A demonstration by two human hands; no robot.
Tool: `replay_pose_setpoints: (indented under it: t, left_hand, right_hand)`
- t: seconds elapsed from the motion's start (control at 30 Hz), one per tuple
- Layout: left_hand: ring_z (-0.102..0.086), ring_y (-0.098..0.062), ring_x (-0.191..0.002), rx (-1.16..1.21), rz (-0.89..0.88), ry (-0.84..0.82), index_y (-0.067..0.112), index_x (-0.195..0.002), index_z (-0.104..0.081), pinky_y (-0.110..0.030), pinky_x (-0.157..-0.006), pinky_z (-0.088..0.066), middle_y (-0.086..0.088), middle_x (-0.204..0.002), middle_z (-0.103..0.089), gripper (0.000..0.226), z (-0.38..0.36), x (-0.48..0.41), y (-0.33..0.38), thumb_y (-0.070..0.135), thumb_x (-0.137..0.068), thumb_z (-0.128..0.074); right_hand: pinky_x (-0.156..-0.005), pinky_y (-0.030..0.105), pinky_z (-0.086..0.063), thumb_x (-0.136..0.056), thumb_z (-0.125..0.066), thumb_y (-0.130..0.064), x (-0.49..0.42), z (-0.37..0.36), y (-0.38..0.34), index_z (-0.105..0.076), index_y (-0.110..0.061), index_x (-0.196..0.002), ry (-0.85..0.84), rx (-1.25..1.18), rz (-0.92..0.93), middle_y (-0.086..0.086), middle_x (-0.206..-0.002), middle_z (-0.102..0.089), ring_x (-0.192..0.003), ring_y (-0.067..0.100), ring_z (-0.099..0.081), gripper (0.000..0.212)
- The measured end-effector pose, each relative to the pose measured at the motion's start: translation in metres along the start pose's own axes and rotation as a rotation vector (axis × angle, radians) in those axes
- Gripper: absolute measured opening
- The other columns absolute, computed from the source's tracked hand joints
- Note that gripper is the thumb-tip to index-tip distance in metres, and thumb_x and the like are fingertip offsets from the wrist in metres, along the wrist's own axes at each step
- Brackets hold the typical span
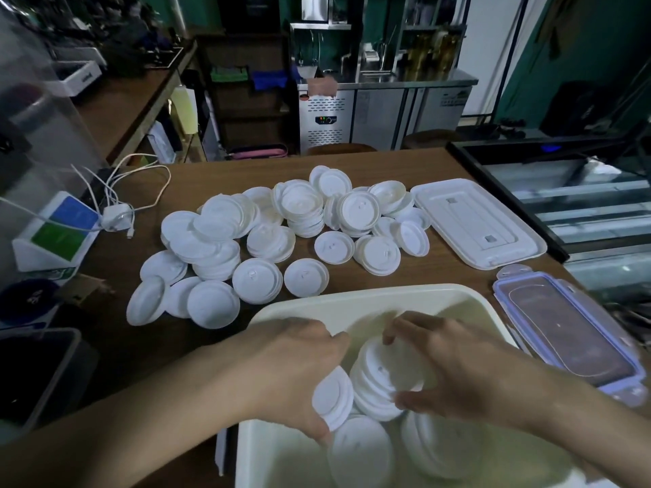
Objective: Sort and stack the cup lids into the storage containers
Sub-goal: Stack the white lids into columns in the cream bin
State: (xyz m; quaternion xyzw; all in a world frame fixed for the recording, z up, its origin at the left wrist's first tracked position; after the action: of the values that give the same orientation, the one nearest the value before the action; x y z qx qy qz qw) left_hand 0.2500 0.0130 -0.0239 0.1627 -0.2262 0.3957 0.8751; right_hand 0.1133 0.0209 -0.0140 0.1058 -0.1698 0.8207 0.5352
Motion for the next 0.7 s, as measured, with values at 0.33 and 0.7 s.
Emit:
replay_pose_setpoints:
  t: [0.33,0.7]
  left_hand:
    - [-0.053,-0.026,-0.094,-0.015,0.027,0.001,0.021,-0.112,-0.044,-0.04,-0.075,-0.047,0.005,-0.098,-0.044,0.069,-0.012,-0.026,0.001,0.064,-0.074,-0.082]
    - [-0.042,-0.024,-0.084,-0.102,0.002,0.01,0.026,-0.098,-0.033,-0.037,-0.065,-0.036,0.006,-0.095,-0.033,0.05,-0.015,-0.025,-0.004,0.037,-0.085,-0.08]
  right_hand:
    - [-0.085,0.034,-0.048,-0.08,-0.072,-0.063,-0.019,-0.022,-0.004,-0.044,-0.035,-0.129,-0.093,0.105,0.035,-0.016,-0.129,-0.045,-0.107,0.018,-0.059,0.063]
    - [-0.101,0.034,-0.046,-0.086,-0.066,-0.061,-0.021,-0.028,-0.004,-0.04,-0.037,-0.145,-0.031,0.057,0.099,-0.02,-0.144,-0.034,-0.125,0.014,-0.053,0.069]
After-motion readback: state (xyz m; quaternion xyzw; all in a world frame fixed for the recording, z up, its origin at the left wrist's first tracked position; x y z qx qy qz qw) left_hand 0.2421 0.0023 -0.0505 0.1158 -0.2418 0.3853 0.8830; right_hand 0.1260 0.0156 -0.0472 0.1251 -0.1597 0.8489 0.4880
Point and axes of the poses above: each hand's wrist, its own x-axis away from the middle knuckle, its own z-axis out of the back of the hand, y = z × x, the point moved 10 cm from there along -x, towards the middle knuckle
